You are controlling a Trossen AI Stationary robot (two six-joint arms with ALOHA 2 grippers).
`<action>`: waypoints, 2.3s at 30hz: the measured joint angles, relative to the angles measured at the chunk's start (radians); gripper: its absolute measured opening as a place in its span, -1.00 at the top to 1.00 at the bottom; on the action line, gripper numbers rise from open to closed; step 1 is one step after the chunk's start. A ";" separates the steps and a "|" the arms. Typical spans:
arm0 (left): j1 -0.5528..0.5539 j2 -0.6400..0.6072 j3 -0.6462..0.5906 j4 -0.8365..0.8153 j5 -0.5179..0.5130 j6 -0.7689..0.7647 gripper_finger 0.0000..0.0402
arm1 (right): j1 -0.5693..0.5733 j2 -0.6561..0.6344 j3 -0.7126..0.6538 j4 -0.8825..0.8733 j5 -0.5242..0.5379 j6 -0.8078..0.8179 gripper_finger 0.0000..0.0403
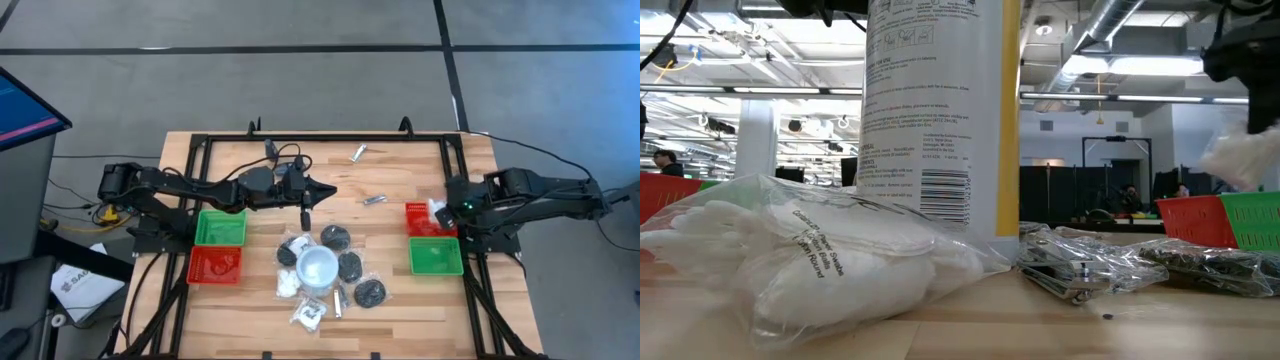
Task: Pick & Place Travel size toiletries
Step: Put the white vanity pack into the right red bin
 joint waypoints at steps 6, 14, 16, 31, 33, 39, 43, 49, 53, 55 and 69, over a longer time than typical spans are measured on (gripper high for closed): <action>0.000 0.000 0.000 0.000 0.008 0.000 0.89 | 0.000 0.000 0.000 -0.040 -0.019 0.045 0.99; 0.000 0.000 0.000 0.000 0.010 0.000 0.89 | 0.001 0.011 0.000 -0.047 -0.035 0.070 0.99; 0.000 0.000 0.000 0.000 0.010 0.000 0.89 | 0.001 0.013 0.000 -0.046 -0.037 0.066 0.99; 0.000 0.000 0.000 0.000 0.011 0.000 0.89 | 0.000 0.166 0.040 -0.159 -0.067 0.035 0.98; 0.000 0.000 0.000 0.000 0.011 0.000 0.89 | 0.000 0.180 0.040 -0.163 -0.067 0.035 0.98; 0.000 0.000 0.000 0.000 0.011 0.000 0.89 | 0.000 0.181 0.040 -0.162 -0.067 0.048 0.97; 0.000 0.000 0.000 0.000 0.011 0.000 0.89 | 0.000 0.183 0.040 -0.161 -0.067 0.059 0.96; 0.000 0.000 0.000 -0.001 0.010 0.000 0.89 | 0.000 0.182 0.030 -0.161 -0.066 0.059 0.89; 0.000 0.000 0.000 -0.001 0.010 0.000 0.89 | 0.000 0.182 0.011 -0.155 -0.067 0.059 0.81; 0.000 0.000 0.000 -0.001 0.011 0.000 0.89 | 0.000 0.181 0.012 -0.150 -0.067 0.059 0.78; 0.000 0.000 0.000 -0.001 0.010 0.000 0.89 | 0.000 0.182 0.014 -0.138 -0.068 0.060 0.63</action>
